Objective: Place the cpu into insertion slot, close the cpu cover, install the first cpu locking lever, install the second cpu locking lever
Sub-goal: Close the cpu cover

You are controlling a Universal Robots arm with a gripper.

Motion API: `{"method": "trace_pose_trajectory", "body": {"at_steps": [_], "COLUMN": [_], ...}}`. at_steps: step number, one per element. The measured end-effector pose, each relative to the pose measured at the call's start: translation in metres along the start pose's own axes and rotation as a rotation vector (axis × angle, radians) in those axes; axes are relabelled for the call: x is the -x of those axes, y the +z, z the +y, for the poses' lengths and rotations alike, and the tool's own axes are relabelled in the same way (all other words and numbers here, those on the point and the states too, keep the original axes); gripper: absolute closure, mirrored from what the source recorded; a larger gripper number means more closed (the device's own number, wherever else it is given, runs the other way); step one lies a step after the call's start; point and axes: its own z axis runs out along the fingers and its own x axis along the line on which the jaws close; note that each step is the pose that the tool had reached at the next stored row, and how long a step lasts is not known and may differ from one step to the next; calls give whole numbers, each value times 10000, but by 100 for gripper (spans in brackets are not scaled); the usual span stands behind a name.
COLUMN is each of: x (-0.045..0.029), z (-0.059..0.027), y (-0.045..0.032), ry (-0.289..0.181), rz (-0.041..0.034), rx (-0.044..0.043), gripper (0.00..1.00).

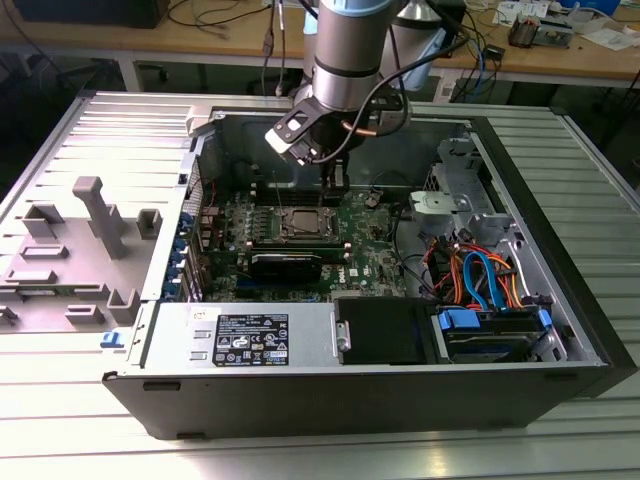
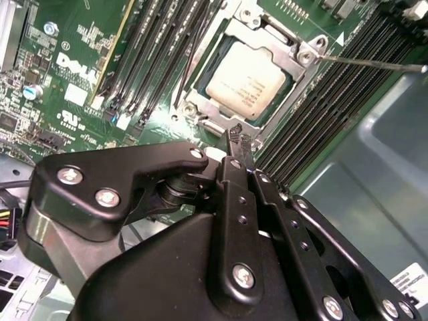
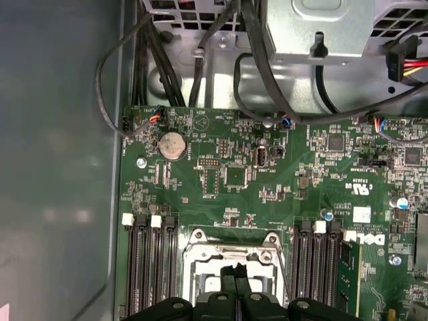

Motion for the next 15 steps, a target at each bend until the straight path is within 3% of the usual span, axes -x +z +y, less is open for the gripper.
{"method": "trace_pose_trajectory", "body": {"at_steps": [9,15], "x": [-9,-11], "z": [-199,-254], "y": [39,98], "ry": [-68,-374], "rz": [-1,-9], "rx": [-1,-3], "gripper": [89,89]}}
